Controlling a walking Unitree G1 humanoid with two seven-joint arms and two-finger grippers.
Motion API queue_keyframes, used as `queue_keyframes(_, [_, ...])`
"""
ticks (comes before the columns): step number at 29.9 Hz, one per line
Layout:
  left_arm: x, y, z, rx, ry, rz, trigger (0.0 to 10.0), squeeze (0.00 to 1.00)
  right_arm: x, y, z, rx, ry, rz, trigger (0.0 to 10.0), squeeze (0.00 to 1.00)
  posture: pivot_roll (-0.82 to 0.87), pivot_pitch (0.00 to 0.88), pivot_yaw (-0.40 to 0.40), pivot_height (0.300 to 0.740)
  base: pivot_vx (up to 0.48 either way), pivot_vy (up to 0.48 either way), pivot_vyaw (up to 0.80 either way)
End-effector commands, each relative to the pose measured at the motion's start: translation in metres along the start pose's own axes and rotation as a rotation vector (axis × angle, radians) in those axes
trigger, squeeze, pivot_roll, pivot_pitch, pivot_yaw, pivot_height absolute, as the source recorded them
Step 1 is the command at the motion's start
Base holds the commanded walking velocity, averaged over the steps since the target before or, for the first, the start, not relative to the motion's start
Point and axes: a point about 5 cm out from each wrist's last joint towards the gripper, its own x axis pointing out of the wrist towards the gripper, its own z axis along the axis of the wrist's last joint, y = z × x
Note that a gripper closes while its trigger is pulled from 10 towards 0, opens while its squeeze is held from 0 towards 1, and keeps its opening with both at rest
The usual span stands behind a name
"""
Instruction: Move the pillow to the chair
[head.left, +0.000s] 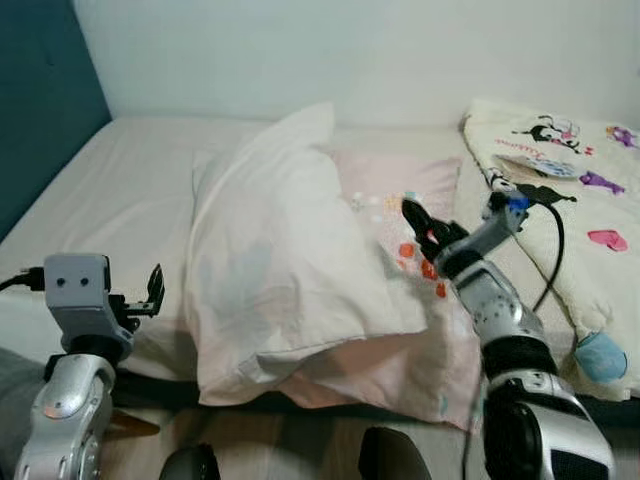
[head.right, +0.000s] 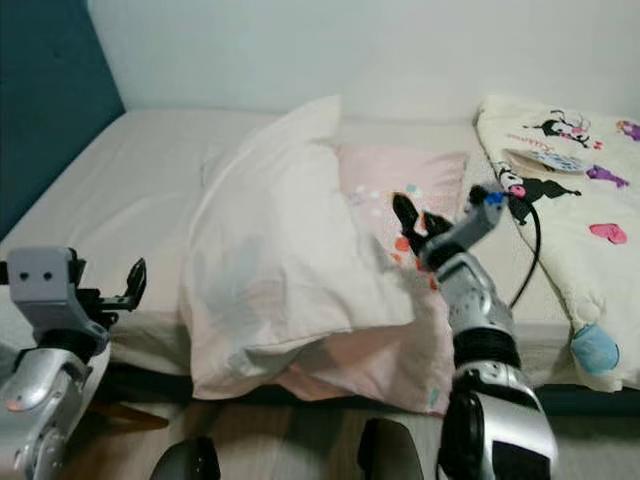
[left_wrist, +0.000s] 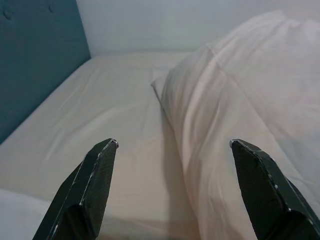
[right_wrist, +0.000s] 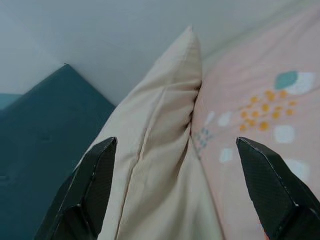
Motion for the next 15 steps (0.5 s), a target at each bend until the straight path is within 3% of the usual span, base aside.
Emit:
queue_keyframes(1, [-0.001, 0.002, 0.003, 0.034, 0.01, -0.01, 10.0, 0.0, 0.003, 0.002, -0.008, 0.034, 0.028, 0.006, 10.0, 0.0, 0.05, 0.05, -0.044, 0.485, 0.0, 0.0, 0.0])
queue_keyframes(7, [-0.003, 0.004, 0.01, 0.066, 0.012, -0.025, 10.0, 0.0, 0.013, 0.008, -0.029, -0.003, 0.143, -0.078, 10.0, 0.0, 0.06, 0.083, -0.041, 0.46, 0.0, 0.0, 0.0])
queue_keyframes(9, [-0.005, 0.007, 0.014, 0.076, 0.01, -0.021, 10.0, 0.0, 0.018, 0.018, -0.036, 0.025, 0.172, -0.03, 10.0, 0.0, 0.07, 0.097, -0.044, 0.45, 0.0, 0.0, 0.0])
queue_keyframes(10, [-0.006, 0.009, 0.017, 0.089, 0.008, -0.015, 10.0, 0.0, 0.023, 0.033, -0.04, 0.045, 0.191, 0.085, 10.0, 0.0, 0.08, 0.106, -0.044, 0.44, 0.0, 0.0, 0.0])
queue_keyframes(15, [-0.008, 0.009, 0.02, 0.099, 0.01, -0.019, 10.0, 0.0, 0.027, 0.048, -0.048, 0.061, 0.226, 0.168, 10.0, 0.0, 0.08, 0.115, -0.046, 0.427, 0.0, 0.0, 0.0])
